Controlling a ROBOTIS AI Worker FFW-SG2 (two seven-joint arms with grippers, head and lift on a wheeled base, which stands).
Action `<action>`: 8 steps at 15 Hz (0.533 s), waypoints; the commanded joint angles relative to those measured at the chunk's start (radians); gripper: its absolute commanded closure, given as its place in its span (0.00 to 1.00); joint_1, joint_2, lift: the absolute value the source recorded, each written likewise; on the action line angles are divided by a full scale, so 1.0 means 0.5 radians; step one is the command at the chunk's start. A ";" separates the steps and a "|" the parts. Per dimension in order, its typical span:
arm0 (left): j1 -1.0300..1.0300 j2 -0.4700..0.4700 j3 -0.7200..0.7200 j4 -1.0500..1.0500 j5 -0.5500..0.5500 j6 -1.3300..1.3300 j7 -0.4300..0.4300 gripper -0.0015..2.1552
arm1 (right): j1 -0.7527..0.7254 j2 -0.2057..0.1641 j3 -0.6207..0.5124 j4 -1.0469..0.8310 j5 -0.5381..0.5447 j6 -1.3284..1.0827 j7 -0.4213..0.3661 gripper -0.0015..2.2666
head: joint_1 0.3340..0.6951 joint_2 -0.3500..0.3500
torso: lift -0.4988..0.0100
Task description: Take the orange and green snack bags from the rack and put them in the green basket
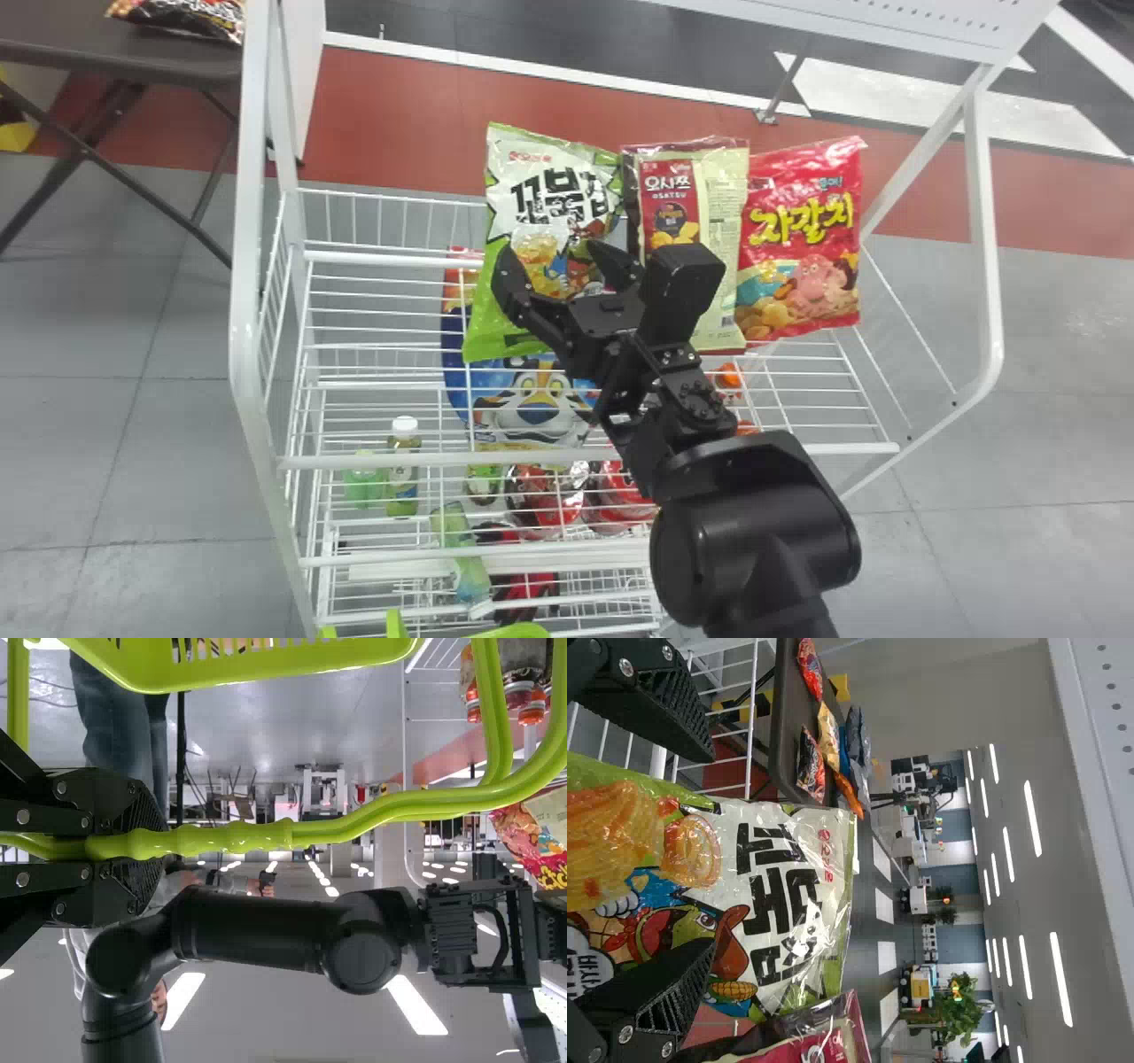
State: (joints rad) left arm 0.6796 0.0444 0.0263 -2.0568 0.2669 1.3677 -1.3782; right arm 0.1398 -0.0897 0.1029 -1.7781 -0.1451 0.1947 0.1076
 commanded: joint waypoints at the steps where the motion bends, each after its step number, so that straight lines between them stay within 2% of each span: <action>1: -0.003 0.000 0.006 0.003 0.000 0.000 -0.002 1.00 | -0.071 0.005 0.009 0.117 0.020 -0.035 -0.034 0.04 | 1.00 0.12 | 0.98; 3: -0.006 0.000 0.006 -0.007 0.003 0.000 -0.002 1.00 | -0.102 0.008 0.009 0.151 0.032 -0.035 -0.059 0.04 | 1.00 0.12 | 0.98; 4: -0.006 0.000 0.006 -0.013 0.003 0.000 -0.002 1.00 | -0.123 0.005 0.006 0.163 0.042 -0.010 -0.056 0.10 | 1.00 0.11 | 0.98; 5: -0.009 0.000 0.006 -0.007 0.006 0.000 -0.005 1.00 | -0.160 0.005 0.000 0.185 0.060 0.039 -0.056 0.38 | 1.00 0.11 | 0.98; 6: -0.012 0.000 0.006 -0.007 0.006 0.000 -0.005 1.00 | -0.184 0.005 -0.003 0.197 0.054 0.106 -0.053 0.71 | 1.00 0.11 | 0.98; 7: -0.015 0.003 0.009 -0.004 0.006 0.000 -0.005 1.00 | -0.188 0.005 -0.006 0.200 0.060 0.112 -0.031 0.95 | 1.00 0.11 | 0.98; 8: -0.015 0.003 0.015 -0.001 0.006 0.000 -0.002 1.00 | -0.178 0.002 -0.003 0.197 0.075 0.112 -0.019 0.97 | 1.00 0.11 | 0.98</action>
State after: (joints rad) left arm 0.6728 0.0454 0.0305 -2.0593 0.2699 1.3676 -1.3796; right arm 0.0500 -0.0877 0.1007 -1.6809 -0.1147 0.2432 0.0938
